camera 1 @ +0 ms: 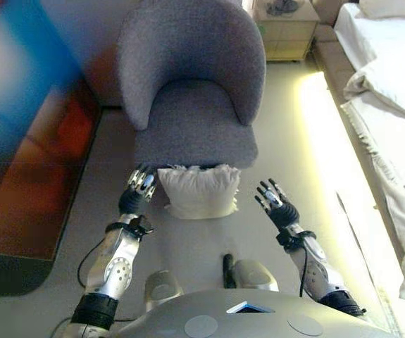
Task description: Pick up the cushion and take it to the sofa
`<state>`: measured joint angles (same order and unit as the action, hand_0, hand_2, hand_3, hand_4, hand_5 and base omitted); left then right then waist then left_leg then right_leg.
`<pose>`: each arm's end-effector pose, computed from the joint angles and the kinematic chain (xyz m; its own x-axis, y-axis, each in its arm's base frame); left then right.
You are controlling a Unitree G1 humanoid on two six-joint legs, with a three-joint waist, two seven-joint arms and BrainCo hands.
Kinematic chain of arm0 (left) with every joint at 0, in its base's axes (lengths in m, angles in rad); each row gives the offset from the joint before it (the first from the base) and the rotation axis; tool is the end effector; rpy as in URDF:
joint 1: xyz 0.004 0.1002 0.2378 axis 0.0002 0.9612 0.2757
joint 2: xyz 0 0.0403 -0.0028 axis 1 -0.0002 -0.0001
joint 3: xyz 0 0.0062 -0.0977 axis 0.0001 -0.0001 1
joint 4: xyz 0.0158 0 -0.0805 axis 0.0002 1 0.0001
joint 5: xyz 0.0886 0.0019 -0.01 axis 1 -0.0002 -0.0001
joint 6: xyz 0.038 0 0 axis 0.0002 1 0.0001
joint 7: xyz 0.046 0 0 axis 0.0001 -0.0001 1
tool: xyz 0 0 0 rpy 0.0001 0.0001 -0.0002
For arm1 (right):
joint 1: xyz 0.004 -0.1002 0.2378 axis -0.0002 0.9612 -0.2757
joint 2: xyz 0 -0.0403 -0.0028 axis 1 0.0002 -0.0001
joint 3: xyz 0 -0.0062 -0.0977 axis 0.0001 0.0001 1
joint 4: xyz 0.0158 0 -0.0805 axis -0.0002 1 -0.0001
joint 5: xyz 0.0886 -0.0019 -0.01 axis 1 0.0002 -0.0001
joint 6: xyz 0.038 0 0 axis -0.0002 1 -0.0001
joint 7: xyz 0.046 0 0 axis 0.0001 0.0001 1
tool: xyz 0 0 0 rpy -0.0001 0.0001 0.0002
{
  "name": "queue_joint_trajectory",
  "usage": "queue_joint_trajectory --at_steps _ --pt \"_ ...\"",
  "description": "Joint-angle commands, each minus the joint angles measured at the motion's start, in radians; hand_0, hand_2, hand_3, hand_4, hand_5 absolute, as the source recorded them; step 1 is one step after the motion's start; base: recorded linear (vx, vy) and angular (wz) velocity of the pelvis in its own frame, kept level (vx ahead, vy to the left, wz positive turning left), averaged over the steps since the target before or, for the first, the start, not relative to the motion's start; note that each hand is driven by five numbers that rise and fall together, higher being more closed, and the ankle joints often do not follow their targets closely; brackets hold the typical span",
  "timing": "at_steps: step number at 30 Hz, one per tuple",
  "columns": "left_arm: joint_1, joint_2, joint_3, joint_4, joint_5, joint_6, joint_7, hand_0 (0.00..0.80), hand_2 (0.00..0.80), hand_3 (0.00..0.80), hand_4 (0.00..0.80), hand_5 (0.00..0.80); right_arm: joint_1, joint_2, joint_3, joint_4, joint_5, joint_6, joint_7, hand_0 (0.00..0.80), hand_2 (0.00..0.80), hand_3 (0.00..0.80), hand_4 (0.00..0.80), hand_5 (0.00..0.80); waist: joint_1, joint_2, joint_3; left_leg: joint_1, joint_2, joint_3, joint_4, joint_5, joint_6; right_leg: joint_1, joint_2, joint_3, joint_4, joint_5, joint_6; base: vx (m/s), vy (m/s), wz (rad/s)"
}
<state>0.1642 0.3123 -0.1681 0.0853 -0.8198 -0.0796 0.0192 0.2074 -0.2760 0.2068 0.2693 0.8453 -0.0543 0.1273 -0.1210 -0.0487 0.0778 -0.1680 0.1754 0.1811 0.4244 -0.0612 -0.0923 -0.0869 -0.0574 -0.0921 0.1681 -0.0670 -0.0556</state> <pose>0.1515 0.1900 0.0117 0.9731 -0.0336 -0.2280 -0.0818 0.8745 -0.4780 0.1264 -0.1863 -0.0257 0.9106 0.1459 -0.3866 0.0913 0.8414 0.5326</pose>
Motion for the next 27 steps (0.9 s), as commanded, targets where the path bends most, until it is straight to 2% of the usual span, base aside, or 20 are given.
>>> queue_joint_trajectory --at_steps 1,3,6,8,10,15,16,18,22,24,25,26,27 --pt "0.015 0.015 0.040 -0.094 -0.031 -0.047 -0.011 0.000 0.000 0.000 0.000 0.000 0.017 -0.015 -0.041 -0.084 0.013 -0.034 0.053 0.000 0.000 0.000 0.000 0.000 0.014 0.008 0.024 0.011 0.017 -0.054 -0.277 0.175 -0.009 0.081 0.040 0.112 -0.065 0.001 0.104 0.266 0.109 -0.14" --pt "0.024 0.012 0.036 -0.093 -0.037 -0.061 0.002 0.000 0.000 0.000 0.000 0.000 0.035 -0.011 -0.039 -0.091 0.004 -0.038 0.070 0.000 0.000 0.000 0.000 0.000 0.031 0.011 0.025 0.010 0.024 -0.087 -0.383 0.187 -0.023 0.123 0.031 0.128 -0.081 -0.015 0.119 0.277 0.082 -0.23" --pt "0.036 0.009 0.045 -0.087 -0.045 -0.081 0.004 0.000 0.000 0.000 0.000 0.000 0.034 -0.015 -0.036 -0.088 0.005 -0.024 0.078 0.000 0.000 0.000 0.000 0.000 0.050 0.020 0.025 0.011 0.043 -0.130 -0.469 0.221 -0.034 0.176 0.031 0.159 -0.084 -0.055 0.125 0.282 0.090 -0.47" --pt "0.049 0.010 0.055 -0.083 -0.052 -0.092 0.001 0.000 0.000 0.000 0.000 0.000 0.037 -0.009 -0.029 -0.085 -0.006 -0.021 0.088 0.000 0.000 0.000 0.000 0.000 0.053 0.031 0.023 0.010 0.055 -0.124 -0.483 0.223 -0.036 0.194 0.031 0.166 -0.071 -0.086 0.126 0.263 0.135 -0.64" --pt "0.050 0.011 0.062 -0.074 -0.058 -0.091 -0.008 0.000 0.000 0.000 0.000 0.000 0.041 -0.004 -0.031 -0.089 -0.009 -0.019 0.088 0.000 0.000 0.000 0.000 0.000 0.051 0.038 0.021 0.007 0.056 -0.097 -0.474 0.224 -0.035 0.203 0.027 0.159 -0.062 -0.102 0.127 0.228 0.153 -0.62" --pt "0.044 0.023 0.055 -0.069 -0.059 -0.086 -0.026 0.000 0.000 0.000 0.000 0.000 0.041 0.002 -0.032 -0.098 0.005 -0.027 0.060 0.000 0.000 0.000 0.000 0.000 0.058 0.047 0.016 -0.008 0.031 -0.077 -0.456 0.211 -0.026 0.206 0.007 0.116 -0.037 -0.127 0.135 0.219 0.214 -0.12" --pt "0.045 0.027 0.056 -0.064 -0.053 -0.082 -0.006 0.000 0.000 0.000 0.000 0.000 0.031 0.007 -0.034 -0.088 0.007 -0.012 0.041 0.000 0.000 0.000 0.000 0.000 0.065 0.042 0.014 -0.008 0.014 -0.089 -0.450 0.197 -0.016 0.209 -0.005 0.112 -0.032 -0.125 0.144 0.262 0.237 0.11" --pt "0.051 0.032 0.075 -0.072 -0.057 -0.084 -0.010 0.000 0.000 0.000 0.000 0.000 0.028 0.007 -0.028 -0.112 0.021 0.021 0.053 0.000 0.000 0.000 0.000 0.000 0.072 0.035 0.005 0.001 -0.002 -0.069 -0.439 0.175 0.003 0.211 -0.032 0.098 -0.017 -0.112 0.163 0.267 0.250 -0.03" --pt "0.058 0.047 0.092 -0.045 -0.043 -0.094 -0.004 0.000 0.000 0.000 0.000 0.000 0.001 0.018 0.004 -0.093 -0.018 0.021 0.050 0.000 0.000 0.000 0.000 0.000 0.091 0.015 -0.009 -0.013 -0.053 -0.068 -0.373 0.120 0.047 0.173 -0.085 0.095 0.068 -0.050 0.206 0.220 0.231 -0.21" --pt "0.061 0.051 0.103 -0.038 -0.021 -0.086 -0.036 0.000 0.000 0.000 0.000 0.000 -0.014 0.028 0.003 -0.079 -0.017 0.016 0.044 0.000 0.000 0.000 0.000 0.000 0.102 0.005 -0.017 -0.011 -0.083 -0.067 -0.347 0.090 0.074 0.158 -0.104 0.093 0.132 -0.019 0.219 0.193 0.219 0.04" --pt "0.064 0.054 0.102 -0.043 -0.016 -0.082 -0.050 0.000 0.000 0.000 0.000 0.000 -0.019 0.032 0.002 -0.071 -0.009 0.010 0.048 0.000 0.000 0.000 0.000 0.000 0.111 -0.001 -0.022 -0.010 -0.098 -0.069 -0.344 0.078 0.089 0.152 -0.115 0.087 0.179 0.013 0.221 0.164 0.236 0.01" --pt "0.071 0.053 0.102 -0.049 -0.006 -0.079 -0.062 0.000 0.000 0.000 0.000 0.000 -0.018 0.046 -0.002 -0.062 -0.010 0.001 0.056 0.000 0.000 0.000 0.000 0.000 0.119 0.001 -0.024 0.002 -0.115 -0.069 -0.338 0.058 0.109 0.128 -0.128 0.077 0.288 0.065 0.221 0.157 0.249 -0.01" --pt "0.075 0.053 0.101 -0.051 0.001 -0.079 -0.065 0.000 0.000 0.000 0.000 0.000 -0.015 0.055 -0.002 -0.061 -0.016 -0.002 0.056 0.000 0.000 0.000 0.000 0.000 0.120 0.005 -0.023 0.014 -0.124 -0.071 -0.337 0.047 0.118 0.101 -0.131 0.078 0.358 0.087 0.218 0.159 0.290 -0.09"
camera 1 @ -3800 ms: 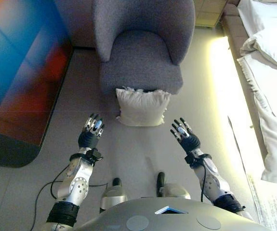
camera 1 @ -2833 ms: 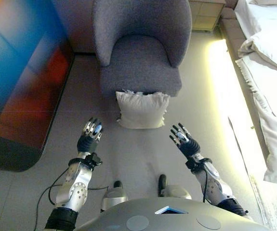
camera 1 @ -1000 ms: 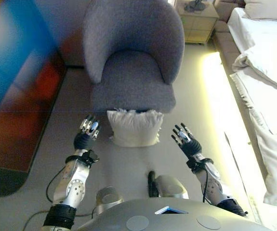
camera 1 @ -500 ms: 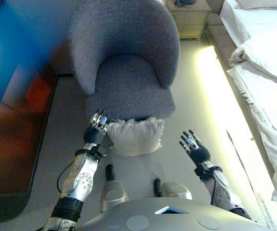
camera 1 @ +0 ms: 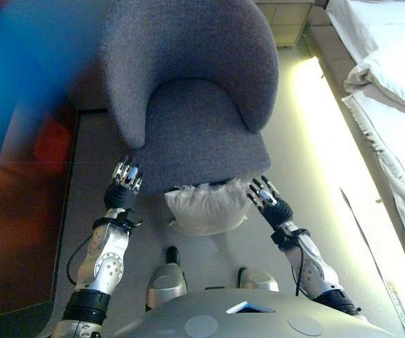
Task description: Pick up the cushion and take it to the sofa
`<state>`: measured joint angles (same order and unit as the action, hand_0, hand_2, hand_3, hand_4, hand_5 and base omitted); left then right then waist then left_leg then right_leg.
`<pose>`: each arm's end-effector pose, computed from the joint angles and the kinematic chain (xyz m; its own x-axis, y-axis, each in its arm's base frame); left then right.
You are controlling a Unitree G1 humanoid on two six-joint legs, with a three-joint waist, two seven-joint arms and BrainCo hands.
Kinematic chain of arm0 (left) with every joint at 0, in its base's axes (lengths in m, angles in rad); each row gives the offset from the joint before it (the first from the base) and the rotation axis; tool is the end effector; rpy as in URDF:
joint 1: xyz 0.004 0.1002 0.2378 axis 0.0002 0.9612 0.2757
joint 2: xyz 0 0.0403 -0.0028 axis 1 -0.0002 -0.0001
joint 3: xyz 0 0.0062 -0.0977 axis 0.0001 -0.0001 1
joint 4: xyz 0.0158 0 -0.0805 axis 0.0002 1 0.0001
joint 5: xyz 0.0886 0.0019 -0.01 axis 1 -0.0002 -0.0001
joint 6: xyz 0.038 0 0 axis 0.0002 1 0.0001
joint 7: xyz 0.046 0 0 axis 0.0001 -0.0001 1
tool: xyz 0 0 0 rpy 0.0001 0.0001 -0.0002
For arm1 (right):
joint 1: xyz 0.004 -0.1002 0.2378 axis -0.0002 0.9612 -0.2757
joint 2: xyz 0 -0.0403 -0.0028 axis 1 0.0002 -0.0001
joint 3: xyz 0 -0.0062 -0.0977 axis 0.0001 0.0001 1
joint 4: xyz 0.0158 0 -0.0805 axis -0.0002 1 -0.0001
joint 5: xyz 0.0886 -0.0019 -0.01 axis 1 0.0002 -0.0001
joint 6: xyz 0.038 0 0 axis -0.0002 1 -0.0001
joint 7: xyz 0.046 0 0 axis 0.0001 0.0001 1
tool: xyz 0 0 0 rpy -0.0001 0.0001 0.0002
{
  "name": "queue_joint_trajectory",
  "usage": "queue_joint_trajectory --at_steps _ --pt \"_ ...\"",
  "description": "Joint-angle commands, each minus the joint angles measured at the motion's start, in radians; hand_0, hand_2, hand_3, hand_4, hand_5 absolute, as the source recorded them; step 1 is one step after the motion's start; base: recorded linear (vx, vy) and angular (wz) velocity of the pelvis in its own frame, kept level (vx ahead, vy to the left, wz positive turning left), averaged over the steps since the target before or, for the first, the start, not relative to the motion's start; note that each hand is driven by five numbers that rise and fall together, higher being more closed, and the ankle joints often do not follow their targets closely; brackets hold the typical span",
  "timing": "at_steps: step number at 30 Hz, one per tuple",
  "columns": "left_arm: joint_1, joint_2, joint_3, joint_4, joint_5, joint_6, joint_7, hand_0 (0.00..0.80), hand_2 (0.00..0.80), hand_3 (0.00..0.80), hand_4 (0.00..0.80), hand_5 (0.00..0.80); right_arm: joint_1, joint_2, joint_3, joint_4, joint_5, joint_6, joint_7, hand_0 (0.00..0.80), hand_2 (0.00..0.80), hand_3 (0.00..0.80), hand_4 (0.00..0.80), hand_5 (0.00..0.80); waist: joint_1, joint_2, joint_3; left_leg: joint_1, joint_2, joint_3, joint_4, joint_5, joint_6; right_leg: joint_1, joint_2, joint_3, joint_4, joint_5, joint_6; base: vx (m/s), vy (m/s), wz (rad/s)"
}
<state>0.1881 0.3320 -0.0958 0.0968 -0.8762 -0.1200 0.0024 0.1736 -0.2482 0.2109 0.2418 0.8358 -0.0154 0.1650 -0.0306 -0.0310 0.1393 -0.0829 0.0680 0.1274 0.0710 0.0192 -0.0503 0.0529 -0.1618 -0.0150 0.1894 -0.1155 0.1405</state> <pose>0.1469 0.2094 0.0130 0.9781 0.0562 -0.2005 -0.1511 0.8541 -0.4977 0.1372 -0.1757 -0.0200 0.9153 0.2234 -0.3352 0.0106 0.8185 0.5745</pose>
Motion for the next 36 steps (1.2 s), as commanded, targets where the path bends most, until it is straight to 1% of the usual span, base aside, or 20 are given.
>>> queue_joint_trajectory --at_steps 1,2,3,4,5,7,9,10,11,12,14,20,23,24,26,29,30,32,34,36 --pt "0.054 0.033 0.028 -0.063 0.066 -0.040 -0.046 0.000 0.000 0.000 0.000 0.000 0.023 0.037 -0.003 -0.033 -0.015 -0.043 0.014 0.000 0.000 0.000 0.000 0.000 0.030 -0.003 -0.080 -0.053 -0.023 -0.017 0.018 -0.046 0.084 -0.083 -0.024 -0.003 0.442 0.156 0.013 0.159 0.287 -0.14" --pt "0.054 0.035 0.029 -0.062 0.073 -0.038 -0.041 0.000 0.000 0.000 0.000 0.000 0.026 0.042 0.002 -0.029 -0.019 -0.045 0.006 0.000 0.000 0.000 0.000 0.000 0.028 0.006 -0.076 -0.037 -0.029 -0.015 0.023 -0.057 0.090 -0.122 -0.020 -0.009 0.514 0.162 0.000 0.183 0.313 -0.12" --pt "0.054 0.037 0.038 -0.061 0.070 -0.033 -0.041 0.000 0.000 0.000 0.000 0.000 0.031 0.044 0.008 -0.023 -0.029 -0.045 0.004 0.000 0.000 0.000 0.000 0.000 0.027 0.011 -0.073 -0.017 -0.039 -0.011 0.025 -0.068 0.094 -0.165 -0.026 -0.028 0.548 0.171 -0.014 0.165 0.238 0.06" --pt "0.053 0.038 0.042 -0.061 0.068 -0.031 -0.041 0.000 0.000 0.000 0.000 0.000 0.033 0.043 0.009 -0.021 -0.033 -0.045 0.005 0.000 0.000 0.000 0.000 0.000 0.026 0.011 -0.072 -0.012 -0.044 -0.010 0.025 -0.071 0.095 -0.175 -0.030 -0.034 0.550 0.168 -0.019 0.176 0.167 0.10" --pt "0.049 0.040 0.049 -0.061 0.066 -0.027 -0.048 0.000 0.000 0.000 0.000 0.000 0.037 0.043 0.008 -0.017 -0.036 -0.048 0.006 0.000 0.000 0.000 0.000 0.000 0.025 0.006 -0.070 -0.001 -0.055 -0.010 0.026 -0.075 0.094 -0.189 -0.039 -0.050 0.494 0.164 -0.026 0.167 0.071 0.10" --pt "0.041 0.050 0.061 -0.066 0.054 -0.015 -0.061 0.000 0.000 0.000 0.000 0.000 0.043 0.041 0.003 -0.015 -0.029 -0.055 0.007 0.000 0.000 0.000 0.000 0.000 0.017 -0.003 -0.062 0.012 -0.063 -0.014 0.025 -0.078 0.086 -0.193 -0.045 -0.061 0.363 0.161 -0.025 0.197 -0.036 0.06" --pt "0.023 0.059 0.056 -0.062 0.047 -0.013 -0.063 0.000 0.000 0.000 0.000 0.000 0.054 0.035 -0.009 -0.023 -0.014 -0.061 0.009 0.000 0.000 0.000 0.000 0.000 -0.003 -0.028 -0.047 0.026 -0.069 -0.015 0.037 -0.096 0.070 -0.189 -0.057 -0.048 0.137 0.193 -0.001 0.211 -0.170 0.11" --pt "0.021 0.060 0.053 -0.063 0.047 -0.014 -0.061 0.000 0.000 0.000 0.000 0.000 0.054 0.032 -0.011 -0.025 -0.009 -0.062 0.008 0.000 0.000 0.000 0.000 0.000 -0.008 -0.033 -0.041 0.031 -0.067 -0.014 0.041 -0.103 0.067 -0.186 -0.061 -0.046 0.097 0.205 0.005 0.202 -0.178 0.08" --pt "0.028 0.061 0.046 -0.075 0.048 -0.019 -0.056 0.000 0.000 0.000 0.000 0.000 0.054 0.026 -0.010 -0.041 0.003 -0.056 0.002 0.000 0.000 0.000 0.000 0.000 -0.015 -0.047 -0.034 0.040 -0.064 -0.005 0.048 -0.120 0.058 -0.193 -0.074 -0.033 0.014 0.240 0.028 0.163 -0.138 0.07" --pt "0.035 0.063 0.042 -0.081 0.046 -0.026 -0.058 0.000 0.000 0.000 0.000 0.000 0.049 0.021 -0.009 -0.046 0.010 -0.051 -0.001 0.000 0.000 0.000 0.000 0.000 -0.017 -0.053 -0.029 0.049 -0.059 -0.001 0.047 -0.129 0.053 -0.197 -0.078 -0.023 -0.018 0.257 0.042 0.169 -0.134 0.07" --pt "0.053 0.061 0.040 -0.089 0.047 -0.033 -0.067 0.000 0.000 0.000 0.000 0.000 0.032 0.017 -0.010 -0.039 0.023 -0.043 0.006 0.000 0.000 0.000 0.000 0.000 -0.014 -0.059 -0.027 0.063 -0.048 0.001 0.044 -0.140 0.049 -0.197 -0.081 -0.013 -0.047 0.269 0.055 0.169 -0.087 0.13" --pt "0.113 0.046 0.049 -0.103 0.065 -0.029 -0.083 0.000 0.000 0.000 0.000 0.000 0.015 0.022 -0.022 -0.026 0.022 -0.010 -0.002 0.000 0.000 0.000 0.000 0.000 -0.001 -0.073 -0.042 0.086 -0.026 -0.020 0.068 -0.175 0.037 -0.168 -0.089 0.005 -0.125 0.267 0.070 0.228 -0.118 0.25" --pt "0.123 0.046 0.062 -0.099 0.054 -0.028 -0.086 0.000 0.000 0.000 0.000 0.000 0.014 0.021 -0.022 -0.023 0.019 0.003 0.010 0.000 0.000 0.000 0.000 0.000 -0.002 -0.076 -0.048 0.097 -0.009 -0.018 0.069 -0.178 0.031 -0.158 -0.080 0.005 -0.132 0.249 0.072 0.186 -0.147 0.00" --pt "0.127 0.042 0.067 -0.098 0.052 -0.024 -0.086 0.000 0.000 0.000 0.000 0.000 0.012 0.018 -0.021 -0.023 0.018 0.009 0.009 0.000 0.000 0.000 0.000 0.000 -0.004 -0.075 -0.053 0.104 0.001 -0.017 0.066 -0.174 0.028 -0.154 -0.067 0.012 -0.128 0.232 0.071 0.185 -0.174 -0.02" --pt "0.133 0.035 0.073 -0.101 0.041 -0.011 -0.087 0.000 0.000 0.000 0.000 0.000 0.018 0.010 -0.017 -0.039 0.012 0.020 0.006 0.000 0.000 0.000 0.000 0.000 -0.012 -0.070 -0.061 0.116 0.023 -0.013 0.062 -0.164 0.020 -0.146 -0.041 0.022 -0.114 0.194 0.064 0.199 -0.172 -0.01" --pt "0.134 0.024 0.068 -0.099 0.039 -0.001 -0.083 0.000 0.000 0.000 0.000 0.000 0.035 -0.002 -0.017 -0.061 0.005 0.036 0.010 0.000 0.000 0.000 0.000 0.000 -0.022 -0.065 -0.070 0.130 0.043 -0.010 0.059 -0.152 0.008 -0.133 -0.014 0.027 -0.105 0.162 0.041 0.155 -0.147 -0.02" --pt "0.130 0.020 0.055 -0.103 0.031 0.000 -0.077 0.000 0.000 0.000 0.000 0.000 0.041 -0.014 -0.017 -0.069 -0.001 0.044 0.015 0.000 0.000 0.000 0.000 0.000 -0.027 -0.063 -0.074 0.130 0.056 -0.014 0.068 -0.137 -0.001 -0.126 0.003 0.027 -0.101 0.149 0.022 0.127 -0.149 -0.02" --pt "0.123 0.015 0.041 -0.106 0.020 0.000 -0.073 0.000 0.000 0.000 0.000 0.000 0.045 -0.023 -0.015 -0.067 -0.005 0.044 0.031 0.000 0.000 0.000 0.000 0.000 -0.031 -0.058 -0.078 0.124 0.074 -0.024 0.092 -0.103 -0.015 -0.118 0.026 0.026 -0.102 0.137 0.000 0.119 -0.168 0.01" --pt "0.111 0.005 0.020 -0.097 0.012 -0.016 -0.065 0.000 0.000 0.000 0.000 0.000 0.038 -0.033 -0.008 -0.054 -0.008 0.040 0.052 0.000 0.000 0.000 0.000 0.000 -0.034 -0.058 -0.079 0.106 0.098 -0.045 0.162 -0.057 -0.030 -0.113 0.052 0.025 -0.100 0.126 -0.029 0.104 -0.200 0.04" --pt "0.094 0.000 0.002 -0.101 0.010 -0.026 -0.042 0.000 0.000 0.000 0.000 0.000 0.020 -0.042 0.006 -0.042 -0.016 0.033 0.061 0.000 0.000 0.000 0.000 0.000 -0.034 -0.062 -0.074 0.066 0.118 -0.066 0.271 -0.010 -0.042 -0.108 0.071 0.030 -0.094 0.116 -0.058 0.064 -0.196 0.06"
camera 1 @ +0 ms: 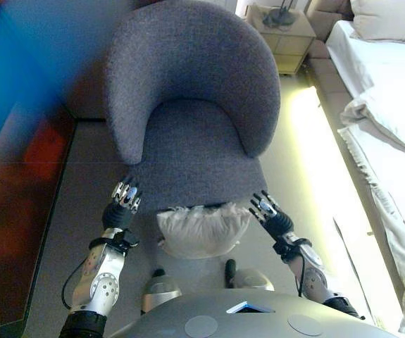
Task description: Pick up the cushion and take it to the sofa
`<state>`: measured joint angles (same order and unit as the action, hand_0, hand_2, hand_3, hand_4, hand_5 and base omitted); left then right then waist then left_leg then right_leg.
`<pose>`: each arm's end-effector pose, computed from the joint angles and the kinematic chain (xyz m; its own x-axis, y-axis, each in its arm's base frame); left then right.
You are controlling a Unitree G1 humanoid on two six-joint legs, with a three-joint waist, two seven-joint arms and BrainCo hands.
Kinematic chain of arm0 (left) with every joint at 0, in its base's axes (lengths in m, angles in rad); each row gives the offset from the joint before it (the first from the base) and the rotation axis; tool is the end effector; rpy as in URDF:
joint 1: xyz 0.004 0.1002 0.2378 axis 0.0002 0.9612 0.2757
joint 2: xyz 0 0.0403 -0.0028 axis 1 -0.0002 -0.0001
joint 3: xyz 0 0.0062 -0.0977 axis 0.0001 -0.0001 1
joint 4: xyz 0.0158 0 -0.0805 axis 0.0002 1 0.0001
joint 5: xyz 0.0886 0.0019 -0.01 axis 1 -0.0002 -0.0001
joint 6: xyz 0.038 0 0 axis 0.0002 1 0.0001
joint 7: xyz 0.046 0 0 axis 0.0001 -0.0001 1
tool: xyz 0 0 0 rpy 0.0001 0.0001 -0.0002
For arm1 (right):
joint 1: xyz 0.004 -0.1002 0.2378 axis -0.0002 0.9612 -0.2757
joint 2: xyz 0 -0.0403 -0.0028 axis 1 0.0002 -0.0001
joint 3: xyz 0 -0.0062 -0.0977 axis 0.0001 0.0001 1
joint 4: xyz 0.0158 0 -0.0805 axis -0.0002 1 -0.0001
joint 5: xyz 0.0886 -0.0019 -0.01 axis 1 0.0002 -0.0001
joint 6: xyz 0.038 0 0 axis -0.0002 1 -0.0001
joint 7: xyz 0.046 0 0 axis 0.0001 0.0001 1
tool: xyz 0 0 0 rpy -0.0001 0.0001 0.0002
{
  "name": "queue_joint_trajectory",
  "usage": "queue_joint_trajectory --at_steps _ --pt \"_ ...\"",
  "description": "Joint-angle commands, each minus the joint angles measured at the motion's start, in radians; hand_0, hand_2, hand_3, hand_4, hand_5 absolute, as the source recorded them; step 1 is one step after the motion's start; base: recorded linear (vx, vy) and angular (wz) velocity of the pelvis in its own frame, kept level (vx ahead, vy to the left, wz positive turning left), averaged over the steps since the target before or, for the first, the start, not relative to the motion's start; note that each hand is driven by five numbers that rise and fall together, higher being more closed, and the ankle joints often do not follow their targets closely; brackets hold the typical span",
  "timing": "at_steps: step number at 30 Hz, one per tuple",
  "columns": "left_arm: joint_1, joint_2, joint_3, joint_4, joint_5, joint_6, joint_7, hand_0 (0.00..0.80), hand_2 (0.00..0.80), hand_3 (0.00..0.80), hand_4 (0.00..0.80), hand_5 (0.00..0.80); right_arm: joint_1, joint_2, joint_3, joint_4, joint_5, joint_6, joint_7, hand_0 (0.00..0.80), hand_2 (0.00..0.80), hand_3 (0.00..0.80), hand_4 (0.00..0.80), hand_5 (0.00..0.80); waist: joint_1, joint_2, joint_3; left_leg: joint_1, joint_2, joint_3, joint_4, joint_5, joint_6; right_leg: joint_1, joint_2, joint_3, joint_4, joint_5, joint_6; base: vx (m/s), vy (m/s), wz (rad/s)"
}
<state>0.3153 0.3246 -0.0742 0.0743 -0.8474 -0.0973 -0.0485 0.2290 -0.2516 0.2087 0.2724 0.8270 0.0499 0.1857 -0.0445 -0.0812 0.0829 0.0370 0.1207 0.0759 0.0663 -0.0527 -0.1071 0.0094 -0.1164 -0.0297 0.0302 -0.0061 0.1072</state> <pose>0.1162 0.2145 0.0008 0.9576 0.0453 -0.2847 -0.1820 0.8610 -0.4750 0.1180 -0.1787 -0.0329 0.8592 0.2505 -0.4461 0.0595 0.8170 0.5735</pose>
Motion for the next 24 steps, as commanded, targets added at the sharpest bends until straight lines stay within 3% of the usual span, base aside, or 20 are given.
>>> queue_joint_trajectory --at_steps 1,4,6,11,13,24 --pt "-0.040 0.005 -0.027 -0.079 -0.021 -0.053 0.020 0.000 0.000 0.000 0.000 0.000 -0.045 -0.040 0.017 -0.068 -0.012 -0.036 0.042 0.000 0.000 0.000 0.000 0.000 -0.020 -0.014 -0.013 -0.080 0.067 -0.024 0.336 0.072 0.015 -0.063 0.031 0.048 0.070 0.005 -0.037 0.061 -0.202 0.12" --pt "-0.055 0.001 -0.041 -0.077 -0.025 -0.051 0.042 0.000 0.000 0.000 0.000 0.000 -0.063 -0.042 0.034 -0.056 -0.025 -0.045 0.053 0.000 0.000 0.000 0.000 0.000 -0.019 -0.018 -0.004 -0.149 0.068 -0.031 0.459 0.095 0.023 -0.059 0.046 0.053 0.086 -0.003 -0.062 0.057 -0.111 0.11" --pt "-0.065 0.001 -0.045 -0.072 -0.022 -0.043 0.048 0.000 0.000 0.000 0.000 0.000 -0.073 -0.039 0.042 -0.050 -0.025 -0.051 0.052 0.000 0.000 0.000 0.000 0.000 -0.017 -0.016 -0.001 -0.172 0.078 -0.019 0.443 0.109 0.024 -0.046 0.057 0.046 0.087 -0.013 -0.067 0.116 -0.044 0.05" --pt "-0.078 -0.002 -0.033 -0.065 -0.023 -0.022 0.040 0.000 0.000 0.000 0.000 0.000 -0.053 -0.034 0.039 -0.065 -0.029 -0.066 0.045 0.000 0.000 0.000 0.000 0.000 -0.001 0.026 0.002 -0.166 0.108 0.026 0.057 0.199 -0.019 0.006 0.078 0.006 0.068 -0.068 -0.050 0.141 0.122 0.13" --pt "-0.090 -0.006 -0.038 -0.050 -0.026 -0.030 0.020 0.000 0.000 0.000 0.000 0.000 -0.032 -0.040 0.031 -0.077 -0.026 -0.084 0.051 0.000 0.000 0.000 0.000 0.000 0.006 0.035 0.006 -0.187 0.105 0.025 -0.027 0.217 -0.029 0.042 0.067 -0.006 0.050 -0.082 -0.041 0.098 0.145 0.35" --pt "-0.126 0.024 -0.060 -0.029 -0.023 -0.057 0.018 0.000 0.000 0.000 0.000 0.000 -0.020 -0.023 0.021 -0.094 -0.008 -0.086 0.026 0.000 0.000 0.000 0.000 0.000 -0.021 0.059 -0.010 -0.153 0.033 0.042 0.034 0.078 0.019 0.045 -0.021 0.005 0.104 -0.106 0.009 0.089 0.150 -0.10"
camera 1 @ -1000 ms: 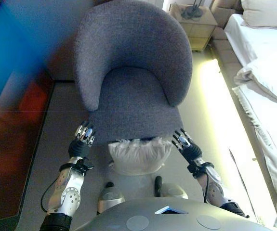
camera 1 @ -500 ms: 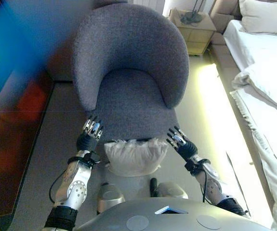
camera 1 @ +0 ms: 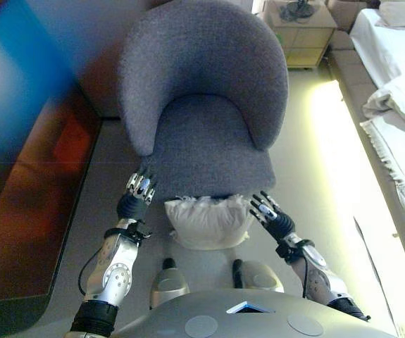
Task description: Pick up the cushion and take it to the sofa
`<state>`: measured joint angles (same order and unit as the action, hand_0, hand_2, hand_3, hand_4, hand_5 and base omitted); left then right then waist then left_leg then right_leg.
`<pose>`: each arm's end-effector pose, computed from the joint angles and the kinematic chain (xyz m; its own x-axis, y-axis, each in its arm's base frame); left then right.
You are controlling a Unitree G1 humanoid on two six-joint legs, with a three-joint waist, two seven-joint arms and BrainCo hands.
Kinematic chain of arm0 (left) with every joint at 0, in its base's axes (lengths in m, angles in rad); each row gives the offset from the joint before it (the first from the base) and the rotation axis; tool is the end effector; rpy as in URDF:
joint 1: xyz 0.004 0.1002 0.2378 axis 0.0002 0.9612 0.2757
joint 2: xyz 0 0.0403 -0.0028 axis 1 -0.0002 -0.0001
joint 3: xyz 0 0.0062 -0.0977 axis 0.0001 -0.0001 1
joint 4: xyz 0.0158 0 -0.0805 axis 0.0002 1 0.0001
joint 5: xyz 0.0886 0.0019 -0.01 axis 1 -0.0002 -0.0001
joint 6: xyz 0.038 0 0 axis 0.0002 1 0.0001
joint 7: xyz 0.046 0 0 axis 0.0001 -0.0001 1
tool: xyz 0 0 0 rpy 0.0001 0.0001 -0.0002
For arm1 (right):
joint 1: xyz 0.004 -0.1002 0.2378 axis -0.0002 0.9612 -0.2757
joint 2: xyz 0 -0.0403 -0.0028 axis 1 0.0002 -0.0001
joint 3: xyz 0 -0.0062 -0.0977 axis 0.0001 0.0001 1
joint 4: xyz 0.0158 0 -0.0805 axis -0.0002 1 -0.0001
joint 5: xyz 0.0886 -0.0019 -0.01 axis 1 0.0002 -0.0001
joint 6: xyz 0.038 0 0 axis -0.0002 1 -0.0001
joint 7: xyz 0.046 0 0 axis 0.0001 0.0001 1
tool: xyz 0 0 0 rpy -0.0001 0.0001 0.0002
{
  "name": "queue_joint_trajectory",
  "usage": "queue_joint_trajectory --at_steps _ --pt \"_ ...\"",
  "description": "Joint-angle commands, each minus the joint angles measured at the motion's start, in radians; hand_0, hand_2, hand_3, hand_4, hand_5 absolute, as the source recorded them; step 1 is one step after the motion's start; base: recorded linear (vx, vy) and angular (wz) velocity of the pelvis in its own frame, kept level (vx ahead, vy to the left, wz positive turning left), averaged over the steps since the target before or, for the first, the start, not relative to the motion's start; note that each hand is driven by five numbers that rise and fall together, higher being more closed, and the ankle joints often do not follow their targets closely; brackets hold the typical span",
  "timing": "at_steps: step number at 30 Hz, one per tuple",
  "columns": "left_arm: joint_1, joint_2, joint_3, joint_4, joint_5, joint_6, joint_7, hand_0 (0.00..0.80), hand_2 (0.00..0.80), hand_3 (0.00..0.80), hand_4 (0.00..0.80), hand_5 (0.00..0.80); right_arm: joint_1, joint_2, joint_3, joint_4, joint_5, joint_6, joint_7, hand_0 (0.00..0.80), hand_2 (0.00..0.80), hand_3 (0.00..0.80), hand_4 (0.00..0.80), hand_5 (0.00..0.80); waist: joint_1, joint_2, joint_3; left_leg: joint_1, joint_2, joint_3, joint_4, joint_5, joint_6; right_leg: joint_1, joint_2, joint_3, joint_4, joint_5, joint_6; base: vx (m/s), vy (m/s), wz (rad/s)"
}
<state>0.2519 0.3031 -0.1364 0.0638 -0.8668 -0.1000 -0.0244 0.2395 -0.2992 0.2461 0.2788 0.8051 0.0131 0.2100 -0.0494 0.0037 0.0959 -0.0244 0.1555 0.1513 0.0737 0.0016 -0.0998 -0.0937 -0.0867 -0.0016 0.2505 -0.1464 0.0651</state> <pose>0.1321 0.1968 0.0053 0.9699 -0.0099 -0.2435 -0.1233 0.8417 -0.5256 0.1135 -0.1850 -0.0336 0.8526 0.2727 -0.4458 0.0061 0.8477 0.5304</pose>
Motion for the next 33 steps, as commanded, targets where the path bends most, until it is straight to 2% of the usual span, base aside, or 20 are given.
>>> queue_joint_trajectory --at_steps 1,7,11,20,23,25,26,29,33 --pt "-0.069 0.048 0.002 -0.017 0.001 -0.052 0.000 0.000 0.000 0.000 0.000 0.000 -0.036 0.030 -0.010 -0.100 0.011 -0.052 -0.004 0.000 0.000 0.000 0.000 0.000 -0.014 -0.026 -0.024 -0.091 -0.007 -0.032 0.034 0.015 0.017 0.151 -0.058 -0.026 -0.111 0.032 0.055 0.073 0.120 0.02" --pt "-0.054 0.059 0.018 -0.020 0.054 -0.052 0.019 0.000 0.000 0.000 0.000 0.000 -0.058 0.050 -0.004 -0.096 0.003 -0.042 -0.011 0.000 0.000 0.000 0.000 0.000 0.012 -0.037 -0.037 -0.059 -0.038 -0.013 0.019 -0.010 0.046 0.162 -0.099 -0.057 -0.106 0.054 0.091 0.081 0.098 -0.01" --pt "-0.038 0.065 0.026 -0.016 0.056 -0.049 0.009 0.000 0.000 0.000 0.000 0.000 -0.069 0.059 -0.005 -0.084 0.006 -0.045 -0.016 0.000 0.000 0.000 0.000 0.000 0.030 -0.045 -0.045 -0.049 -0.057 -0.012 0.003 -0.017 0.063 0.160 -0.110 -0.072 -0.097 0.072 0.105 0.051 0.082 -0.01" --pt "-0.020 0.076 0.036 -0.009 0.070 -0.037 -0.022 0.000 0.000 0.000 0.000 0.000 -0.069 0.071 -0.022 -0.064 0.029 -0.070 -0.034 0.000 0.000 0.000 0.000 0.000 0.055 -0.060 -0.041 -0.066 -0.103 -0.026 0.021 -0.046 0.103 0.127 -0.129 -0.081 -0.030 0.119 0.109 0.013 0.068 0.02" --pt "-0.014 0.074 0.031 -0.011 0.072 -0.045 -0.027 0.000 0.000 0.000 0.000 0.000 -0.069 0.078 -0.022 -0.064 0.026 -0.084 -0.038 0.000 0.000 0.000 0.000 0.000 0.064 -0.048 -0.025 -0.055 -0.121 -0.017 0.012 -0.060 0.139 0.041 -0.164 -0.130 0.171 0.197 0.104 -0.012 0.167 -0.06" --pt "-0.006 0.079 0.036 -0.009 0.082 -0.054 -0.028 0.000 0.000 0.000 0.000 0.000 -0.063 0.078 -0.022 -0.064 0.025 -0.084 -0.031 0.000 0.000 0.000 0.000 0.000 0.063 -0.028 -0.010 -0.029 -0.118 -0.008 0.000 -0.064 0.143 -0.022 -0.163 -0.145 0.302 0.209 0.088 0.047 0.171 -0.27" --pt "-0.004 0.082 0.045 -0.012 0.083 -0.053 -0.028 0.000 0.000 0.000 0.000 0.000 -0.060 0.076 -0.020 -0.071 0.024 -0.076 -0.026 0.000 0.000 0.000 0.000 0.000 0.064 -0.026 -0.006 -0.021 -0.118 -0.005 0.000 -0.067 0.140 -0.039 -0.169 -0.152 0.316 0.211 0.082 0.071 0.077 -0.29" --pt "-0.016 0.098 0.075 -0.028 0.070 -0.037 -0.025 0.000 0.000 0.000 0.000 0.000 -0.065 0.075 -0.010 -0.062 0.016 -0.078 -0.004 0.000 0.000 0.000 0.000 0.000 0.074 -0.032 0.005 -0.014 -0.118 -0.001 0.008 -0.076 0.118 -0.037 -0.225 -0.178 0.224 0.248 0.084 0.073 -0.075 -0.23" --pt "-0.037 0.110 0.080 -0.021 0.078 -0.041 -0.019 0.000 0.000 0.000 0.000 0.000 -0.096 0.075 -0.010 -0.052 0.026 -0.079 -0.006 0.000 0.000 0.000 0.000 0.000 0.058 -0.062 0.027 -0.015 -0.094 -0.013 0.047 -0.105 0.072 -0.014 -0.274 -0.132 -0.078 0.317 0.129 0.142 -0.277 -0.02"
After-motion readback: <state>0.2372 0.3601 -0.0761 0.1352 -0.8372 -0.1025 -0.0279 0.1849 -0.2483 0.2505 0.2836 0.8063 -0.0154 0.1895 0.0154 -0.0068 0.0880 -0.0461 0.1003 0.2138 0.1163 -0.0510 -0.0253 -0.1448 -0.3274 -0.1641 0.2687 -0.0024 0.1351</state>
